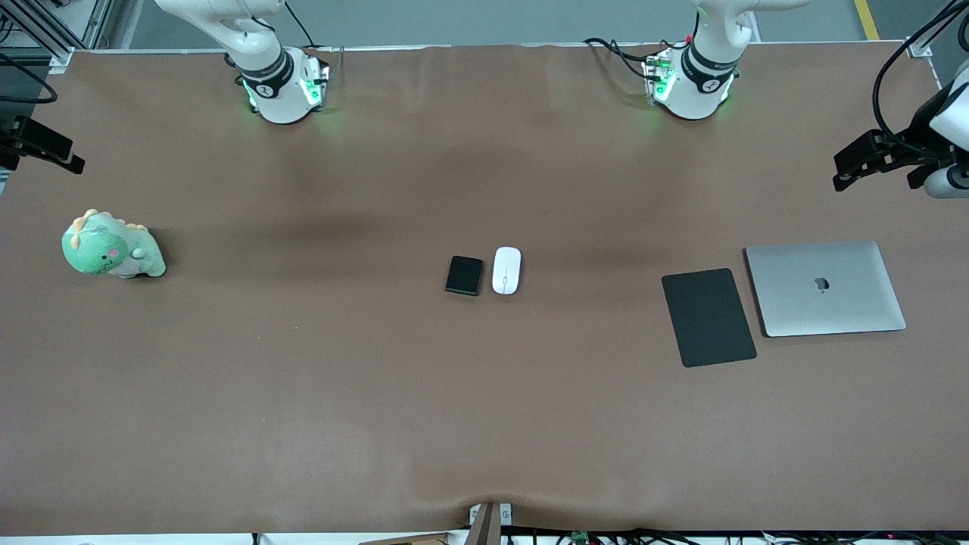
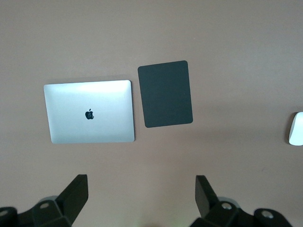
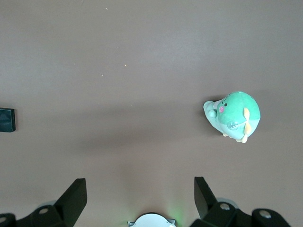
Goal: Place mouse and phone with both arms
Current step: 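Reach the left gripper toward the white mouse while the right gripper moves out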
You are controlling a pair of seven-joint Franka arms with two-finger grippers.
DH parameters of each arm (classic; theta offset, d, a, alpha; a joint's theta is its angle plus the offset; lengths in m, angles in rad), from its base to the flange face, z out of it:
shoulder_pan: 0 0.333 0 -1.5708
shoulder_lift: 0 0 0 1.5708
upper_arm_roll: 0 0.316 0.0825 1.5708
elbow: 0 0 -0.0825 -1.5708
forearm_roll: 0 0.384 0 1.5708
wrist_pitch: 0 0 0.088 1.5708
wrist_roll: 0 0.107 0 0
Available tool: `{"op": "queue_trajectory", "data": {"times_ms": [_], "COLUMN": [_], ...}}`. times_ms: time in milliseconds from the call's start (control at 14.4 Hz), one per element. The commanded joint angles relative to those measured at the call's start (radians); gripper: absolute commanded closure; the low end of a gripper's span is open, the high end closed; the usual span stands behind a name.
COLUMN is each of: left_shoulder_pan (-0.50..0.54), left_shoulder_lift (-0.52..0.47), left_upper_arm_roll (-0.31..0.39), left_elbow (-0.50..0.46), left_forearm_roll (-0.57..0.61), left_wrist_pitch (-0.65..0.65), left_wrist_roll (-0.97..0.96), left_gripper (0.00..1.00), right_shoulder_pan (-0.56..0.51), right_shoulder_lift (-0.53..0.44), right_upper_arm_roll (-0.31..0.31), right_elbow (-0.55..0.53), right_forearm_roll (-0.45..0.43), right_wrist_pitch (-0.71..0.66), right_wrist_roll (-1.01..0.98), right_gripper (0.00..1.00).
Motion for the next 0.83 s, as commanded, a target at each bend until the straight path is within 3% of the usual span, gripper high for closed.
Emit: {"op": "queue_trajectory", "data": {"times_ms": [0, 209, 417, 765], "left_shoulder_pan": [-0.002, -0.011, -0.05, -0.259], "left_shoulder_lift": [0.0, 0.006, 0.096, 0.278], "left_upper_arm_roll": [0.0, -0.003, -0.026, -0.035], "left_elbow": [0.017, 0.018, 0.069, 0.072], "left_forearm_roll": [-0.008, -0.011, -0.009, -0.014], "left_wrist_pitch": [-0.02, -0.018, -0.015, 0.102], "left_wrist_roll": [-0.005, -0.007, -0.01, -0.215], "left_gripper": [0.0, 0.0, 0.0, 0.0], "right_shoulder_pan": [-0.01, -0.015, -0.015, -0.013], "right_shoulder_lift": [-0.009, -0.011, -0.011, -0.009], "right_upper_arm_roll": [0.008, 0.008, 0.008, 0.008], "right_elbow": [-0.002, -0.002, 0.01, 0.012], "right_forearm_roll": [0.01, 0.01, 0.007, 0.005], "right_wrist_pitch": [-0.007, -0.01, -0.01, -0.01], "right_wrist_roll": [-0.013, -0.014, -0.014, -0.013], "right_gripper": [0.0, 0.0, 0.0, 0.0]}}
